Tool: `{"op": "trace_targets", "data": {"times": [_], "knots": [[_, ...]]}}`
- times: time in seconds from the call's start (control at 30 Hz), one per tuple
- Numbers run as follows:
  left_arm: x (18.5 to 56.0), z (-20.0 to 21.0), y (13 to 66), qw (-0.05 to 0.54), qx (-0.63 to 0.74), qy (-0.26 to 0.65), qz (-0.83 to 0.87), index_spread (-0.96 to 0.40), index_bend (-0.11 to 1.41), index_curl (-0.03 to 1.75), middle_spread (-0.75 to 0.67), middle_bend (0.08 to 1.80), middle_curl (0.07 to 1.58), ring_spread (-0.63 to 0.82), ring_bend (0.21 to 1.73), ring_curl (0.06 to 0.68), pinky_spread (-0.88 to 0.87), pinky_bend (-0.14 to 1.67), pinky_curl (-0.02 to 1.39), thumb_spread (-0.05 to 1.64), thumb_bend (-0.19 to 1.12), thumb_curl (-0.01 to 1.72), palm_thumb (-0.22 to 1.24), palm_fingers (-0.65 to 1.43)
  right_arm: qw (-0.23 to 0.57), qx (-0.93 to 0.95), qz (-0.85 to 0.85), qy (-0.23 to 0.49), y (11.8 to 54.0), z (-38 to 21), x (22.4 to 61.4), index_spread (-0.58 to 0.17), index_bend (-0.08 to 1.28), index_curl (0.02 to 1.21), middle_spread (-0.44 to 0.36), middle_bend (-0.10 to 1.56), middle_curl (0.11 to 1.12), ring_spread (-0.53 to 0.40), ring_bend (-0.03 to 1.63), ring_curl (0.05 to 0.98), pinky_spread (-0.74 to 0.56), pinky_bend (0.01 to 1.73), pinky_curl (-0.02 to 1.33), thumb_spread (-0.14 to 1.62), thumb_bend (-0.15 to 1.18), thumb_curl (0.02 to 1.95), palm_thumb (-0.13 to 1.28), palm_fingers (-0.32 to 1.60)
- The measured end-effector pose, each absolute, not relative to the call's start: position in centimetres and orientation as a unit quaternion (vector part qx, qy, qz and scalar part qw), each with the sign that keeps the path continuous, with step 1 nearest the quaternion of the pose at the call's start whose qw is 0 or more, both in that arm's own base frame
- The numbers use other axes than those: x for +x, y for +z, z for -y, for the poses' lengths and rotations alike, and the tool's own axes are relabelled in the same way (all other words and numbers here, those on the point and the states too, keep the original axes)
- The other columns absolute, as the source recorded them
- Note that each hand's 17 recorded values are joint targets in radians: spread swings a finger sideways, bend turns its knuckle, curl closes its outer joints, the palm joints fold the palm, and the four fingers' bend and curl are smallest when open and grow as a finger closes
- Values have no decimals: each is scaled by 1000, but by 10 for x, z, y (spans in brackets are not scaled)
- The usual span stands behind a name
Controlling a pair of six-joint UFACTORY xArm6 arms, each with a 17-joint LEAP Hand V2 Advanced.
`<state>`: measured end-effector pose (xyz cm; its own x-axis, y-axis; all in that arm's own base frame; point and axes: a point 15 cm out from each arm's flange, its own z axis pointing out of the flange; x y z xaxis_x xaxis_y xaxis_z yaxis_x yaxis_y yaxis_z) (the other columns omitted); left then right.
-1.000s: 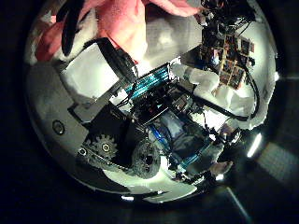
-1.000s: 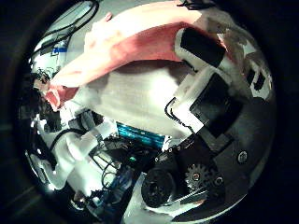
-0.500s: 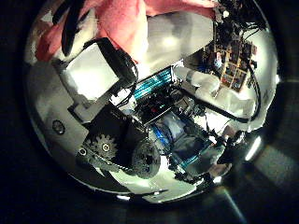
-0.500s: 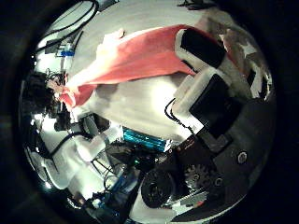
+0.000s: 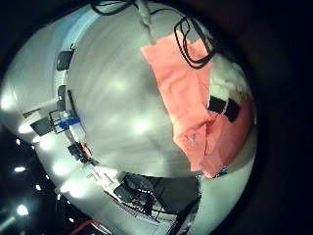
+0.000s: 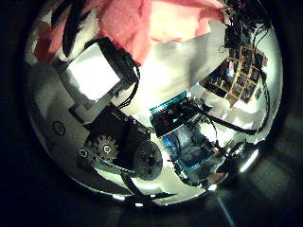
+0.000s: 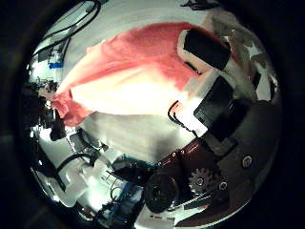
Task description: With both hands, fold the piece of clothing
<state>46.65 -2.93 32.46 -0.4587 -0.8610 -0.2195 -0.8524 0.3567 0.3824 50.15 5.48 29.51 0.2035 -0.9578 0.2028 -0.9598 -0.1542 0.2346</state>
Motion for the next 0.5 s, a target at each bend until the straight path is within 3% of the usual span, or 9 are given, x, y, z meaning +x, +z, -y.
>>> {"op": "trace_targets", "data": {"times": [0.37, 0.5], "knots": [[532, 27, 268, -20, 521, -200, 830, -703, 198, 1507, -473, 1130, 820, -452, 1322, 493, -620, 1091, 581, 1034, -25, 594, 817, 1068, 99, 759, 640, 61, 235, -69, 574, -399, 863, 1097, -223, 1173, 967, -221, 1413, 682, -215, 1225, 949, 1323, -11, 543, 898, 914], [539, 25, 260, -25, 530, -196, 824, -691, 193, 1504, -480, 1117, 817, -471, 1275, 482, -630, 1022, 573, 1022, -31, 573, 789, 1005, 85, 753, 649, 68, 218, -59, 591, -406, 742, 1067, -243, 1101, 926, -231, 1377, 667, -265, 1202, 924, 1338, -33, 509, 805, 804]]}}
